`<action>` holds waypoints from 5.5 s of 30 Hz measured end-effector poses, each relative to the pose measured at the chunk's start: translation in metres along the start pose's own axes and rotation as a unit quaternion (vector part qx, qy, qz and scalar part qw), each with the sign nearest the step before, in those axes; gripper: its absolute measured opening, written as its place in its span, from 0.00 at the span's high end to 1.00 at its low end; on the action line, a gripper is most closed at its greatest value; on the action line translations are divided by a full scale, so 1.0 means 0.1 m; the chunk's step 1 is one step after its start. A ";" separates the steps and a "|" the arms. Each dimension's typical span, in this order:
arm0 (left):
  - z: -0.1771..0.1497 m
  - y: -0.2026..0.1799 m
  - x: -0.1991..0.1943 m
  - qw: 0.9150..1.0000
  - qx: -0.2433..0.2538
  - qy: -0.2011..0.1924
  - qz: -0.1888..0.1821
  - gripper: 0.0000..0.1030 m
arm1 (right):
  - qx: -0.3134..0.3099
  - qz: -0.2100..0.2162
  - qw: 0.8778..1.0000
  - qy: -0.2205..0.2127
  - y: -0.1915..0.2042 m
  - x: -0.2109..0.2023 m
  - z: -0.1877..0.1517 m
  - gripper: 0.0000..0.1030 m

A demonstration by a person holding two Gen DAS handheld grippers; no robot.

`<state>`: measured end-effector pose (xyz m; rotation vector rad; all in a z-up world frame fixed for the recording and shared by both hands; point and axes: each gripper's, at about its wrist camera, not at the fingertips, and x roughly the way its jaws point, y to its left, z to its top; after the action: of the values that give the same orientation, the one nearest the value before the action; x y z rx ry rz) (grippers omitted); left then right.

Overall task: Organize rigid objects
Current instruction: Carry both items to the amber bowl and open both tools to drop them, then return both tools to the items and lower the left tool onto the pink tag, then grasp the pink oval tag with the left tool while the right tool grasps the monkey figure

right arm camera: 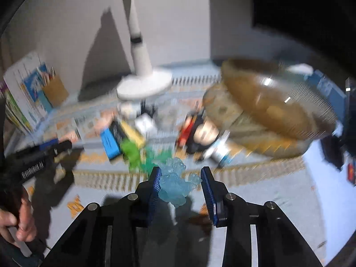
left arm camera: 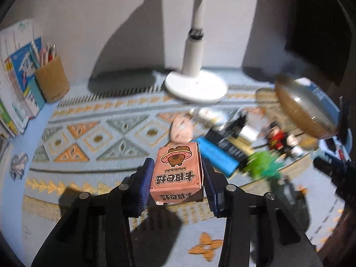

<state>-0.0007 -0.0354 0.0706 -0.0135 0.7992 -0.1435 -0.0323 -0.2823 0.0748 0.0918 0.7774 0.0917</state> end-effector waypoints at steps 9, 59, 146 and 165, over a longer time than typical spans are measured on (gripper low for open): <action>0.67 -0.90 -0.47 0.990 0.062 -0.084 -0.091 0.61 | 0.073 -0.085 0.987 -0.112 -0.87 -0.87 0.53 0.65; 0.79 -0.95 -1.11 0.977 0.045 -0.174 -0.114 0.27 | 0.130 -0.041 0.987 -0.081 -1.29 -1.05 0.62 0.42; -0.58 0.02 0.26 0.973 0.163 0.090 -0.133 0.63 | 0.000 0.034 0.993 0.116 -0.10 0.41 -0.50 0.61; -0.72 -0.03 0.19 0.986 0.112 0.096 -0.078 0.68 | -0.004 0.005 0.995 0.101 0.10 0.56 -0.49 0.55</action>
<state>-0.0393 -0.0382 0.0073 0.1537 0.9700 -0.3868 -0.0277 -0.2640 0.0028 0.0795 0.9780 0.1149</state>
